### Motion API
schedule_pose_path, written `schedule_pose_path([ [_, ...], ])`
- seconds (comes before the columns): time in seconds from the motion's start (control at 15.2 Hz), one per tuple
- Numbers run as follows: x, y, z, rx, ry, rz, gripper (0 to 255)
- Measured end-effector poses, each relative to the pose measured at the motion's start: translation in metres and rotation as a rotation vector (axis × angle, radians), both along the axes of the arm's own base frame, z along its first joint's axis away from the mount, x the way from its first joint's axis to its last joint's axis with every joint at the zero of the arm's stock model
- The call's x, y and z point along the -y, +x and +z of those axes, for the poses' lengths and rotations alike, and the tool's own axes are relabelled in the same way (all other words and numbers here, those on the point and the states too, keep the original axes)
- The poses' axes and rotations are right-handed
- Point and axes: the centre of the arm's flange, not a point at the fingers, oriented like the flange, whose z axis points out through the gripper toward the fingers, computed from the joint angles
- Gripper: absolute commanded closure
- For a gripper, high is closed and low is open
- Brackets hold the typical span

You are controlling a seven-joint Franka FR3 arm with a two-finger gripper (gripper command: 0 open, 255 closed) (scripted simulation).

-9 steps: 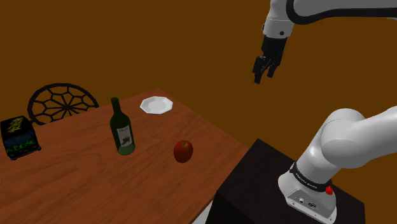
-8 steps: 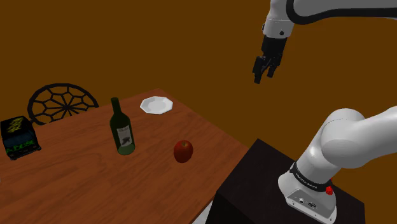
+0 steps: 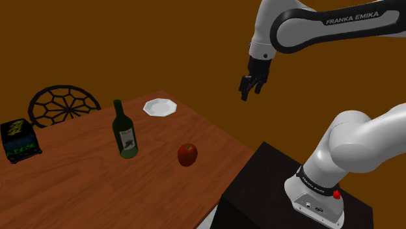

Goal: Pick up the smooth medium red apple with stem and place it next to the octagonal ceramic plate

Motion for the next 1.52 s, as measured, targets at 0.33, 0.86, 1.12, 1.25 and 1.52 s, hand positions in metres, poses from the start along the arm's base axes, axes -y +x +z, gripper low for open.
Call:
schedule_pose_path([
  [0.33, -0.035, 0.023, -0.049, 0.025, 0.006, 0.023, 0],
  [0.86, -0.094, 0.063, -0.119, 0.067, 0.017, 0.061, 0],
  [1.12, -0.126, 0.083, -0.154, 0.088, 0.022, 0.08, 0],
  [1.25, -0.143, 0.091, -0.172, 0.098, 0.024, 0.089, 0],
  [1.52, -0.175, 0.111, -0.205, 0.119, 0.03, 0.108, 0],
])
